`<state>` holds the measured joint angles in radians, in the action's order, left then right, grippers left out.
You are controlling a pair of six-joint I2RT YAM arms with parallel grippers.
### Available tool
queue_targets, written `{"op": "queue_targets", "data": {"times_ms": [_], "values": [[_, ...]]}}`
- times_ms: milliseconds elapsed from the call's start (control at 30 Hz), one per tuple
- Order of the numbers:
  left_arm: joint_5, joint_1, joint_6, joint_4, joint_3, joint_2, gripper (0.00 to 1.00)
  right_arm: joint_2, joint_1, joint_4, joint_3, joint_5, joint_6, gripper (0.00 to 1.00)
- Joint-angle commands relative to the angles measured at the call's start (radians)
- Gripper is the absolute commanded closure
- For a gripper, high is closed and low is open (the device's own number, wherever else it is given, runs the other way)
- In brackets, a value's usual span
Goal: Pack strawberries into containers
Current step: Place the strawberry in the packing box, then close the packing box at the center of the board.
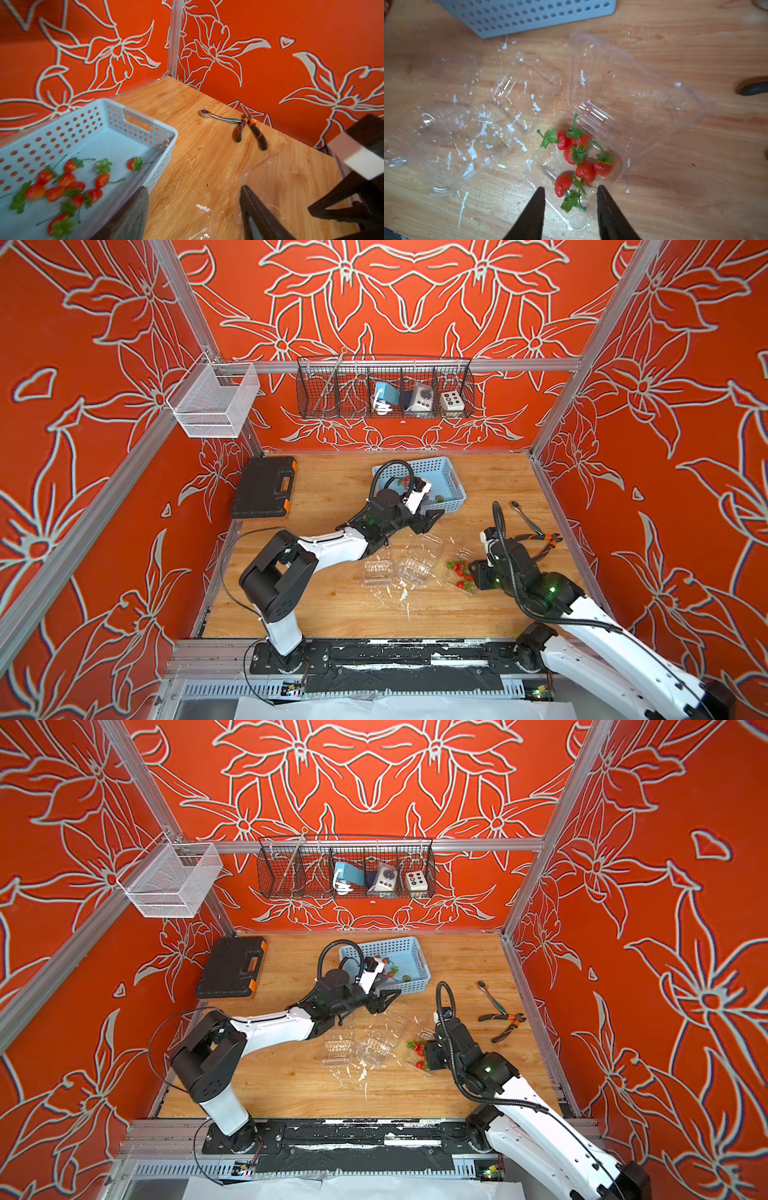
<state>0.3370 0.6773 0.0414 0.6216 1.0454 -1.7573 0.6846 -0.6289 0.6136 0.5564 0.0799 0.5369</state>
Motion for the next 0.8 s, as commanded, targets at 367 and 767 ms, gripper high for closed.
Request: {"op": "queue_targets", "data": {"times_ms": [367, 767], "values": [[0.269, 0.042, -0.151, -0.326, 0.474, -0.321, 0.27, -0.147, 0.011, 0.165, 0.196, 0.077, 0.100, 0.53], [0.234, 0.050, -0.244, -0.582, 0.810, -0.525, 0.28, -0.175, 0.012, 0.182, 0.180, 0.068, 0.118, 0.52]]}}
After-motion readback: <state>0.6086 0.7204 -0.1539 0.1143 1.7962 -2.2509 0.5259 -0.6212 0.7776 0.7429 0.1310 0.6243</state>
